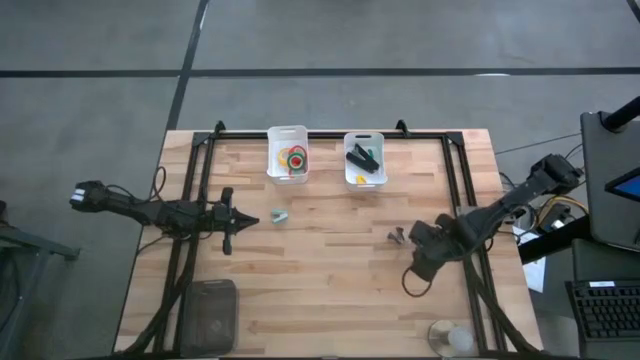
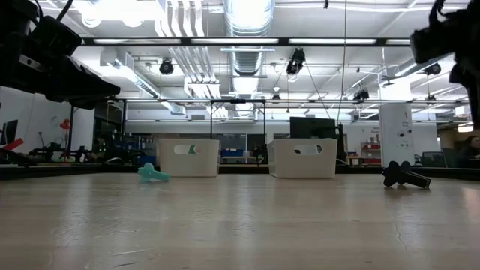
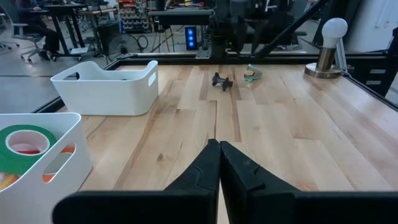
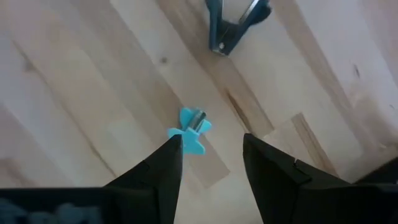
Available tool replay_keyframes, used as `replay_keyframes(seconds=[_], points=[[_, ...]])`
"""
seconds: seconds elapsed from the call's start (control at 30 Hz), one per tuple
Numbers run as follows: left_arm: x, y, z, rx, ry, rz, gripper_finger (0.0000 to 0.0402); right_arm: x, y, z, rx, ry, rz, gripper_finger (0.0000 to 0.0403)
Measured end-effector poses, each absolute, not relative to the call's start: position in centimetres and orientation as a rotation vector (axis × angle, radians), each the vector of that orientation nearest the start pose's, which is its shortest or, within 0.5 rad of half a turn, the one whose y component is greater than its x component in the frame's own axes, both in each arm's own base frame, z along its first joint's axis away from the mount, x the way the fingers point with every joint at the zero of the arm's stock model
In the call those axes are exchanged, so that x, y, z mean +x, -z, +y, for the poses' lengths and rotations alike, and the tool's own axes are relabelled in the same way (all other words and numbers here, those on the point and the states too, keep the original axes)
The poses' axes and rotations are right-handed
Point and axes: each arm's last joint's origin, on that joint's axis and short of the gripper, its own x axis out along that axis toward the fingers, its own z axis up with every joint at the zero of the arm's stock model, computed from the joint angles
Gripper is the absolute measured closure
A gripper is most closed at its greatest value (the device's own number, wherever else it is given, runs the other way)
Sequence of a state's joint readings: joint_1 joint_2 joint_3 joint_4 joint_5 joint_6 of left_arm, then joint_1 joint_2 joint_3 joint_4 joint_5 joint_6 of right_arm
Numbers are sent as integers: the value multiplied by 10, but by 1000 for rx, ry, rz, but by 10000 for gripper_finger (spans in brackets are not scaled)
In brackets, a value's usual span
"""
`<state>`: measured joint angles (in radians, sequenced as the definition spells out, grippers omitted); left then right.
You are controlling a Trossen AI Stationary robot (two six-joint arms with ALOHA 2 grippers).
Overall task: Pick and place Stapler, Stapler remover, tape
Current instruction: Put the right blue staple remover into the black bin
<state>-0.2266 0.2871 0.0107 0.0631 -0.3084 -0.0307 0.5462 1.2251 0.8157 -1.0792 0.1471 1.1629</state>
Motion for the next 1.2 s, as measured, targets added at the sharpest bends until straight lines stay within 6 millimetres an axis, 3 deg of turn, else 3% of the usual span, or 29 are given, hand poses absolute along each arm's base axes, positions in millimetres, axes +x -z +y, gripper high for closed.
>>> replay_keyframes(seconds=[0.63, 0.83, 1.2], points=[[111, -149, -17, 26, -85, 205, 390, 146, -169, 94, 233, 253, 1472, 274], [111, -149, -17, 26, -85, 205, 390, 150, -169, 98, 220, 131, 1461, 280], [111, -149, -17, 26, -85, 204, 390, 152, -169, 97, 166, 119, 1428, 275]])
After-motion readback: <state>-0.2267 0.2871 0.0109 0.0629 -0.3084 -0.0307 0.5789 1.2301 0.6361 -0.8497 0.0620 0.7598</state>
